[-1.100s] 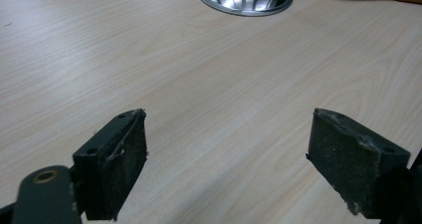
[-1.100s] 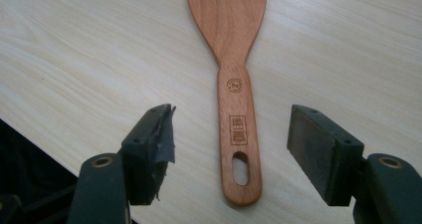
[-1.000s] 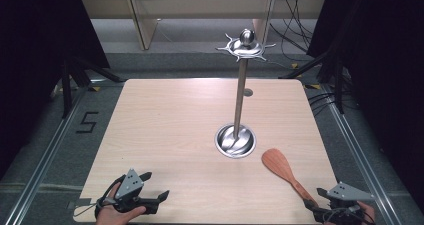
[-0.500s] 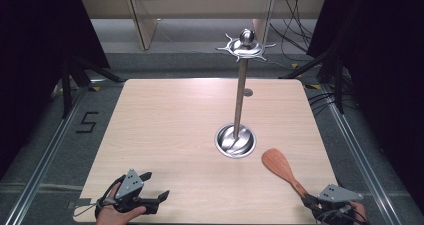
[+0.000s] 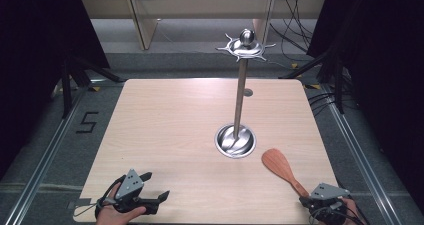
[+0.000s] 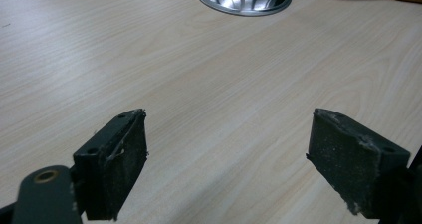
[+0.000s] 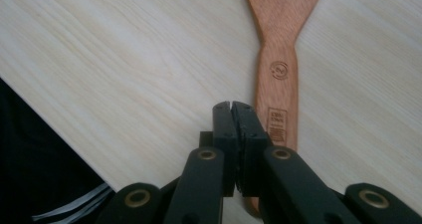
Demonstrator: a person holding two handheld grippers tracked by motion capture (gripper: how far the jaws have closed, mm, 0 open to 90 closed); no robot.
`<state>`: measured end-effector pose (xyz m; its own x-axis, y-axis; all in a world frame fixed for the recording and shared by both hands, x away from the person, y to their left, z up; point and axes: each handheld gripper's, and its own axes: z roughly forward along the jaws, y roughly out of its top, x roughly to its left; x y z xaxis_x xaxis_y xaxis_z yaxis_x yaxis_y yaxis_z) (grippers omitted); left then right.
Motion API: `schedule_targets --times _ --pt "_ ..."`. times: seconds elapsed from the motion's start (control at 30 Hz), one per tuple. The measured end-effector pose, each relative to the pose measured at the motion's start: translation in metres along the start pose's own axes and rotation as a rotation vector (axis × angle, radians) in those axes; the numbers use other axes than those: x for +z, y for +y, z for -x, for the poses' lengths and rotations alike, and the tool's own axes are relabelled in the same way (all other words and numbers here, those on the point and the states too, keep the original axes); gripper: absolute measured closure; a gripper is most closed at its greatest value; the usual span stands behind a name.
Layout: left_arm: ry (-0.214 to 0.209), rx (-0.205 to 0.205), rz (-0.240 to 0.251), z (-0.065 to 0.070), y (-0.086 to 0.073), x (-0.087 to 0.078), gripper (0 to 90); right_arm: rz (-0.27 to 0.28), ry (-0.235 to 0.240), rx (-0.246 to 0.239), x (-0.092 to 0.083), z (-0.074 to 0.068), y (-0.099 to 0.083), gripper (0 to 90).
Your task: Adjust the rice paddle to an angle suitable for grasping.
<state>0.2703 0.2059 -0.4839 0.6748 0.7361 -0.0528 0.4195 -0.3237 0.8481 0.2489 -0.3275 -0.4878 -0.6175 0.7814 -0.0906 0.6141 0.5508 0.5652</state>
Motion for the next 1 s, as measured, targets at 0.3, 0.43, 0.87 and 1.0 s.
schedule_targets --times 0.3,0.43,0.87,1.0 --pt "0.000 0.022 -0.021 -0.001 0.000 0.000 14.9 -0.027 -0.058 0.050 0.002 0.019 -0.005 89.8" --pt "-0.003 0.015 -0.016 0.000 0.001 0.001 14.9 -0.020 -0.088 0.063 0.007 0.030 -0.002 89.8" --pt "-0.004 -0.004 -0.001 0.001 0.000 0.001 14.9 -0.020 -0.143 0.096 0.022 0.062 0.018 89.7" --pt "0.003 -0.033 -0.001 0.001 -0.001 0.001 14.9 -0.024 -0.165 0.094 0.029 0.074 0.028 89.6"
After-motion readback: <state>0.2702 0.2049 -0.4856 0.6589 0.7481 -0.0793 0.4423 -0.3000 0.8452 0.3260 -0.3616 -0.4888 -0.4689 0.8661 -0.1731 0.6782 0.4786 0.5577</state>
